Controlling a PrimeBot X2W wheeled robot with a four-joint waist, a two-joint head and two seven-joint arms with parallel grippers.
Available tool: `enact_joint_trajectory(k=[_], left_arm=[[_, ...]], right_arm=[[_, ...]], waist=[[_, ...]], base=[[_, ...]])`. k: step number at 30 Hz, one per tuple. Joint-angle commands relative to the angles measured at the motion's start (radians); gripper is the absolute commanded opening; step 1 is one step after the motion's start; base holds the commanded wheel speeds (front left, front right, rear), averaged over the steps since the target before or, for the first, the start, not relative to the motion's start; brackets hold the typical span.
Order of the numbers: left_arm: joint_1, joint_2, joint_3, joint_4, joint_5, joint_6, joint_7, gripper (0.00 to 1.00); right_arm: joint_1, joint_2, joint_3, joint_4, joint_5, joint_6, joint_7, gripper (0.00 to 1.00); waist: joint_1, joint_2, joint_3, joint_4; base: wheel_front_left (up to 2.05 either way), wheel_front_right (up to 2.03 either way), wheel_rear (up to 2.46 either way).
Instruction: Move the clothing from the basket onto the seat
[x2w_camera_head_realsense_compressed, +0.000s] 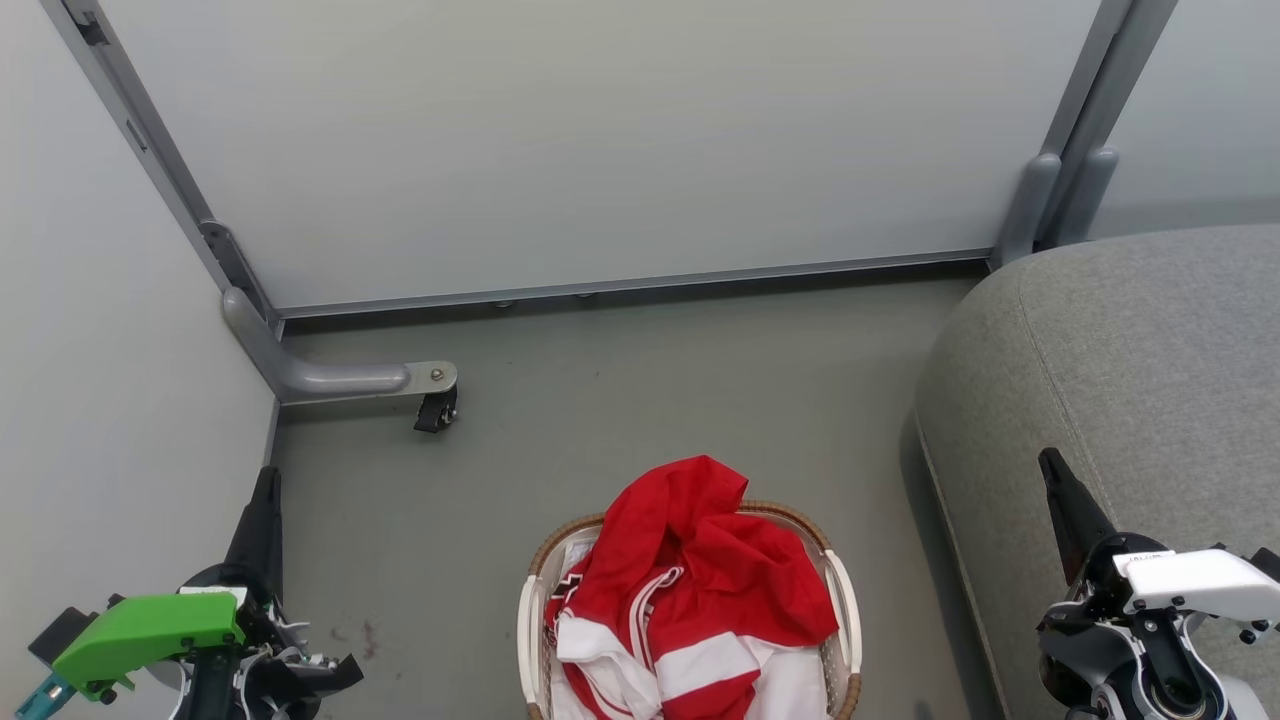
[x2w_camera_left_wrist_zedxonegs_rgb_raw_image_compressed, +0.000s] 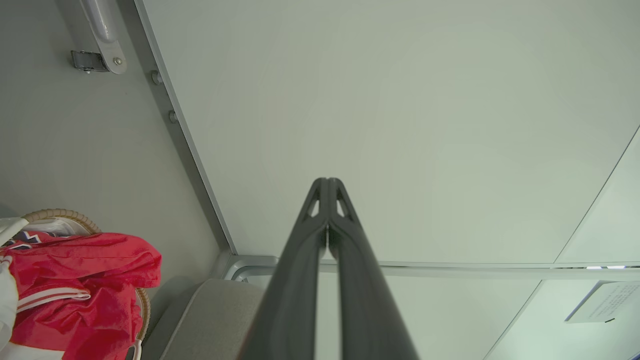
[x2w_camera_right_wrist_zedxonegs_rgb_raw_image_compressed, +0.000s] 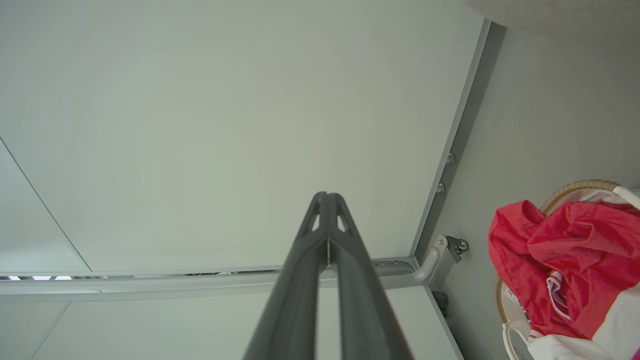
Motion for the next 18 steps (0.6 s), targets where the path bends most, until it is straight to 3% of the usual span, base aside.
enact_joint_trajectory(k=[1, 3, 4, 5, 6, 18], left_arm=[[-0.012, 0.0, 0.001, -0.001, 0.005, -0.005, 0.002, 0.0], [-0.012, 0.0, 0.001, -0.001, 0.005, -0.005, 0.002, 0.0], [0.001, -0.001, -0.001, 0.005, 0.0, 0.001, 0.0, 1.0], [0.006, -0.002, -0.002, 0.013, 0.0, 0.001, -0.001, 0.0], [0.014, -0.004, -0.003, 0.022, 0.0, 0.001, -0.001, 1.0], [0.038, -0.007, -0.061, 0.02, 0.029, 0.001, -0.052, 1.0]], right_arm=[[-0.008, -0.006, -0.002, -0.003, 0.004, 0.0, 0.002, 0.0], [-0.008, -0.006, -0.002, -0.003, 0.004, 0.0, 0.002, 0.0], [0.002, 0.002, 0.0, 0.004, 0.0, 0.0, -0.001, 1.0], [0.007, 0.004, 0.002, 0.012, -0.001, 0.0, -0.002, 0.0], [0.014, 0.007, 0.002, 0.022, 0.0, 0.0, -0.001, 1.0], [0.037, 0.01, 0.011, 0.038, -0.058, 0.0, -0.052, 1.0]], waist=[[0.0, 0.0, 0.0, 0.0], [0.0, 0.0, 0.0, 0.0], [0.0, 0.0, 0.0, 0.0], [0.0, 0.0, 0.0, 0.0], [0.0, 0.0, 0.0, 0.0], [0.0, 0.0, 0.001, 0.0]], base=[[0.0, 0.0, 0.0], [0.0, 0.0, 0.0], [0.0, 0.0, 0.0], [0.0, 0.0, 0.0], [0.0, 0.0, 0.0], [0.0, 0.0, 0.0]])
